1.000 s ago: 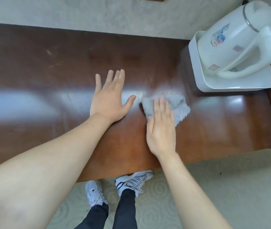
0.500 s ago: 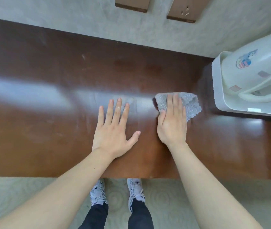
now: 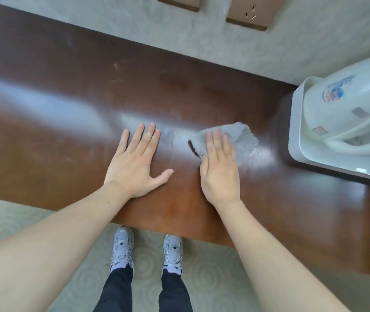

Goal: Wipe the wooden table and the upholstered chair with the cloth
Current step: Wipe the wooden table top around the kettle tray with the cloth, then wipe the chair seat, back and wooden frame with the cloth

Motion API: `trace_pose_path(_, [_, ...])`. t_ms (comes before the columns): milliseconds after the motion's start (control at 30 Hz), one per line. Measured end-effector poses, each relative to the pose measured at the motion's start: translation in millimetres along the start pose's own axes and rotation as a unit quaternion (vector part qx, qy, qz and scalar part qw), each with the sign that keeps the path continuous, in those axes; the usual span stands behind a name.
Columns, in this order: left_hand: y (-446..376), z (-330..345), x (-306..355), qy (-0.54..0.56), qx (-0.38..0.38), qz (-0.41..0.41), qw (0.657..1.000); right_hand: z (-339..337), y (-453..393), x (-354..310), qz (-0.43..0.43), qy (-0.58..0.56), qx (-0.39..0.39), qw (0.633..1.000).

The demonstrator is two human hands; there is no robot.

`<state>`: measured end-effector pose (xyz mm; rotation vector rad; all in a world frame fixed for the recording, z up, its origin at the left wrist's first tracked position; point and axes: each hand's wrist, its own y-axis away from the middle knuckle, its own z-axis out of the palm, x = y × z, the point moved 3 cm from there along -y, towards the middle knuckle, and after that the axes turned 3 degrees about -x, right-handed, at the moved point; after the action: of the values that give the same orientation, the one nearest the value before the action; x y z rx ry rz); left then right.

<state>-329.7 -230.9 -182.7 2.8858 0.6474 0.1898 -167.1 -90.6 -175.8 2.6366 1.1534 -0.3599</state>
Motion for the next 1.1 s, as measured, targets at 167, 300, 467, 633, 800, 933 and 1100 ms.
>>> trace_pose_path(167, [5, -13, 0, 0.032, -0.071, -0.005, 0.997, 10, 104, -22, -0.081, -0.050, -0.072, 0.993])
trace_pose_path(300, [39, -27, 10, 0.168, -0.112, 0.010, 0.979, -16, 117, -19, 0.005, -0.251, -0.146, 0.957])
trace_pose_path(467, [111, -56, 25, 0.350, -0.055, -0.046, 0.934, -70, 84, -48, 0.124, -0.437, -0.201, 0.868])
trace_pose_path(633, [177, -108, 14, 0.463, 0.081, -0.155, 0.869, -99, 90, -119, 0.079, -0.528, -0.397, 0.747])
trace_pose_path(800, [270, -145, -11, 0.508, 0.160, -0.269, 0.803, -102, 127, -189, 0.029, -0.537, -0.541, 0.647])
trace_pose_path(933, [356, -144, -18, 0.544, 0.159, -0.314, 0.761, -98, 159, -239, -0.113, -0.406, -0.475, 0.773])
trace_pose_path(1100, [473, -147, 0, 0.577, 0.216, -0.356, 0.702, -106, 240, -307, -0.265, -0.334, -0.566, 0.706])
